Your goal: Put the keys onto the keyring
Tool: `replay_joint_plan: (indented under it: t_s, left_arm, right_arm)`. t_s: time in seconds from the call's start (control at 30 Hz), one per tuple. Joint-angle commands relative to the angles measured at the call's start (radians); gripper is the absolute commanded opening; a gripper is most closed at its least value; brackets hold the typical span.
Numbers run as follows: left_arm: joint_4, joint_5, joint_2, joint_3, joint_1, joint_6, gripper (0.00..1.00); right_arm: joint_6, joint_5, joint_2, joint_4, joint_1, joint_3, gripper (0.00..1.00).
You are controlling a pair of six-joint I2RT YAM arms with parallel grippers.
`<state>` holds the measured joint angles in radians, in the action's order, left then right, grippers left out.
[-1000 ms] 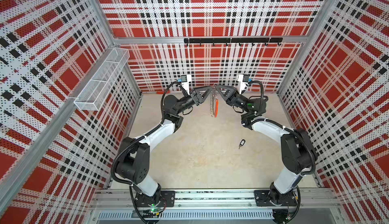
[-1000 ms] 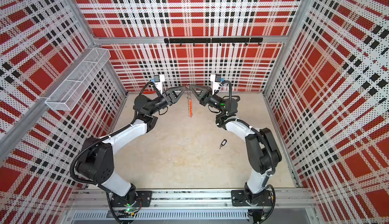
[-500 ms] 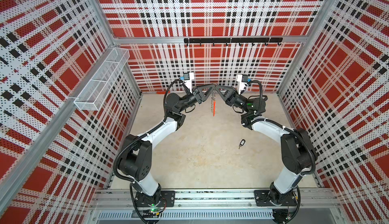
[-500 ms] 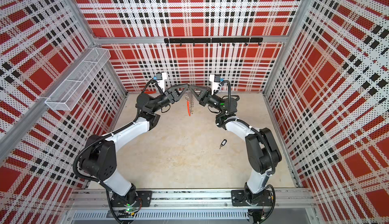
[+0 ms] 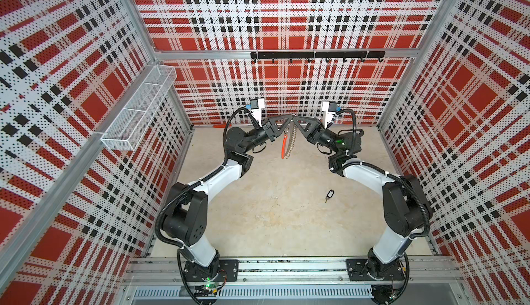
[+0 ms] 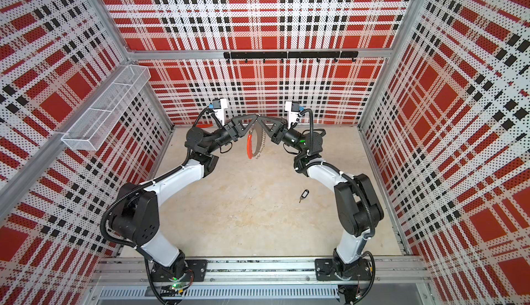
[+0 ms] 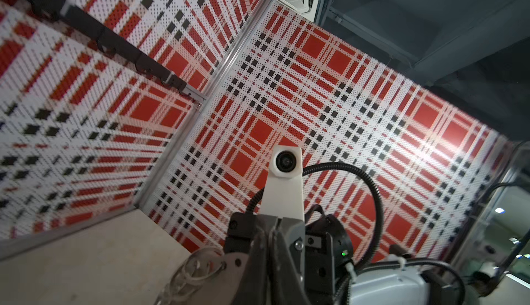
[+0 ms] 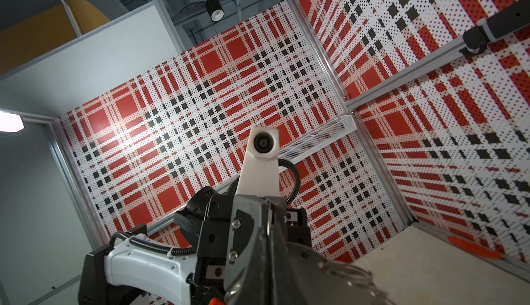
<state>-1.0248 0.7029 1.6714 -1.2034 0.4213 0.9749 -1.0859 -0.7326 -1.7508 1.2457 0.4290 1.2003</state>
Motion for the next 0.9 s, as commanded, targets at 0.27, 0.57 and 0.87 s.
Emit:
replay_joint_plan:
  t_s: [0.27, 0.57, 0.87]
  left_arm:
    - [0.101, 0.043, 0.025, -0.074, -0.012, -0.053, 0.0]
    - [0.944, 0.049, 0.027, -0.322, -0.016, -0.641, 0.0]
    - [1.307, 0.122, 0.095, -0.521, -0.007, -0.89, 0.0]
  right_arm:
    - [0.086, -0.025, 0.057, -0.112, -0.052, -0.002, 0.2]
    - [0.811, -0.234, 0.124, -1.249, -0.178, 0.263, 0.31]
    - [1.0, -0.368, 0.044, -1.549, -0.18, 0.424, 0.29]
